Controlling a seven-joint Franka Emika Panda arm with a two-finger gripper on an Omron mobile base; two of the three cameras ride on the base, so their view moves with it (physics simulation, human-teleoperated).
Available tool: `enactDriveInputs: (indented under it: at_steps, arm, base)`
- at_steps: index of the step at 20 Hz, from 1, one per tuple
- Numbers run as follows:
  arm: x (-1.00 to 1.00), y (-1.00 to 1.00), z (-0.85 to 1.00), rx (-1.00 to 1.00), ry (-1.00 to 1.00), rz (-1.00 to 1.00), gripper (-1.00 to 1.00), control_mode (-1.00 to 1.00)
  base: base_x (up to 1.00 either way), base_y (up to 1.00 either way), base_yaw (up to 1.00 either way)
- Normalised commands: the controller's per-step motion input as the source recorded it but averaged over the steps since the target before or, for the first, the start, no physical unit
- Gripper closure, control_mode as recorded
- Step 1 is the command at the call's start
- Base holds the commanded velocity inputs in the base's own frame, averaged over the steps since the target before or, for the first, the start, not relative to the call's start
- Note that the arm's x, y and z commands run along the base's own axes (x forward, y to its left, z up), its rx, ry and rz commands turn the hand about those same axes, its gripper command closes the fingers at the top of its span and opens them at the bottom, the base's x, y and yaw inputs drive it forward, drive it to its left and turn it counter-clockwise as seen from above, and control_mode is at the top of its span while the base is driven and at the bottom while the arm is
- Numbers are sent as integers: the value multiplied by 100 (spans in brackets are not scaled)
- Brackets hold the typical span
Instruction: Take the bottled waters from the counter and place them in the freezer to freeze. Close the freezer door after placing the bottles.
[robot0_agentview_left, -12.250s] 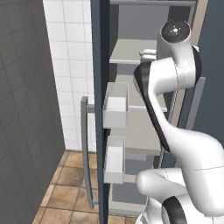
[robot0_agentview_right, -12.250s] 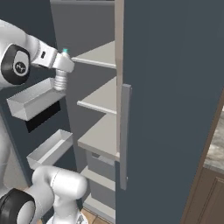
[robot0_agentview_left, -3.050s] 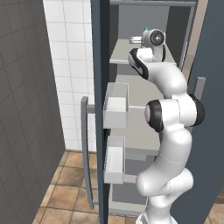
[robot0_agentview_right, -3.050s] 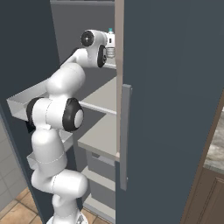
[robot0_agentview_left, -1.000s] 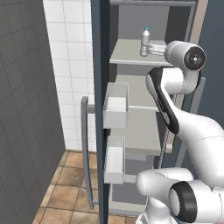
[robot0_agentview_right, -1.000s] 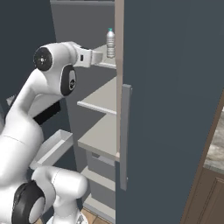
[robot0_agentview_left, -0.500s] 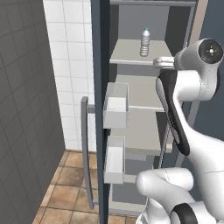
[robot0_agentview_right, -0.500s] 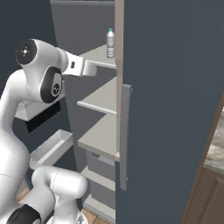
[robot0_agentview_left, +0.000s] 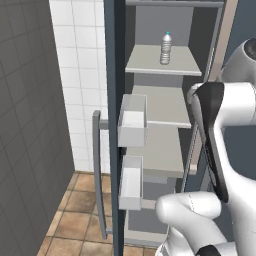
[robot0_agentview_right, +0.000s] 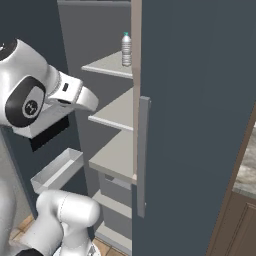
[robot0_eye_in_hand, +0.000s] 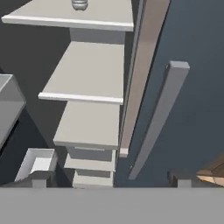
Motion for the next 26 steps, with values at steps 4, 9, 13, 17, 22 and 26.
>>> enactDriveInputs:
  at_steps: [4,9,13,17,22,26]
  arm:
    - [-75,0,-83,0,17,0,-100,-100]
    - [-38,0,-97,1,16,0,-100,-100]
    - [-4,0,-100,1,15,0,-100,-100]
    - [0,0,-68,1,3,5,-100,-100]
    - [0,0,-16,1,0,5,-100,-100]
    - [-1,0,0,0,0,0,-100,-100]
  base:
    - [0,0,0]
    - [0,0,0]
    - [0,0,0]
    - [0,0,0]
    - [0,0,0]
    - [0,0,0]
